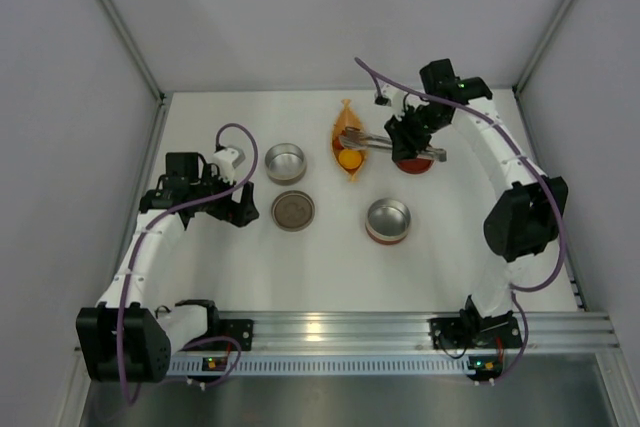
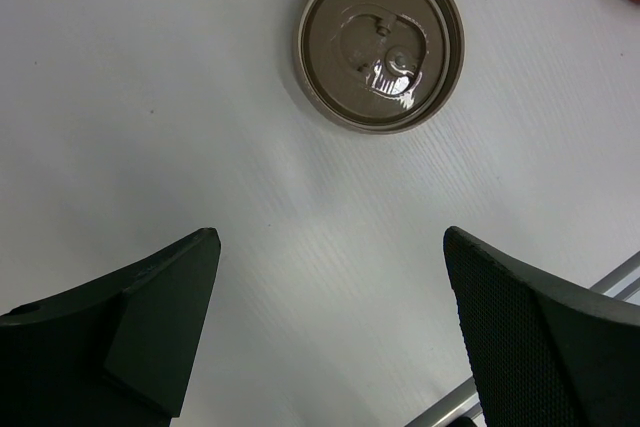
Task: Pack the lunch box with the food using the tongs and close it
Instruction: Pick up the fake food from the plate.
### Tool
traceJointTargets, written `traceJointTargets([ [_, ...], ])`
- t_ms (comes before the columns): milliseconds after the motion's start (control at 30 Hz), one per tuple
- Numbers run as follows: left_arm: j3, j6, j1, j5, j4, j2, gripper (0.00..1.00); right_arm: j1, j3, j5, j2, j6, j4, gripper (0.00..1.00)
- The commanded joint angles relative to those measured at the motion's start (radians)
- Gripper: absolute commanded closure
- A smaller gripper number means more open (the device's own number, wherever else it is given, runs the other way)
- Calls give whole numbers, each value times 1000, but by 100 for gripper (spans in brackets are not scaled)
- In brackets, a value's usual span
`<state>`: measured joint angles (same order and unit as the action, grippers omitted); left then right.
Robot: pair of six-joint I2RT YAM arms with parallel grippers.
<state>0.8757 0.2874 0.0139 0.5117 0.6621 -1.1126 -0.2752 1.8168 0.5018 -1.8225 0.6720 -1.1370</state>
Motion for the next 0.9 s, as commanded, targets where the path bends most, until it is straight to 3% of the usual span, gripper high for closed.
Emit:
traceJointTargets([
  [0,28,27,-5,45,19,13,2,25,62,81,-15,32,-112,62],
  [467,54,-1,-5,74,16,13,2,152,182,205,-155,66,-231,64],
  [867,59,1,-5,63,14,-4,2,174,239,264,-274,61,-268,65],
])
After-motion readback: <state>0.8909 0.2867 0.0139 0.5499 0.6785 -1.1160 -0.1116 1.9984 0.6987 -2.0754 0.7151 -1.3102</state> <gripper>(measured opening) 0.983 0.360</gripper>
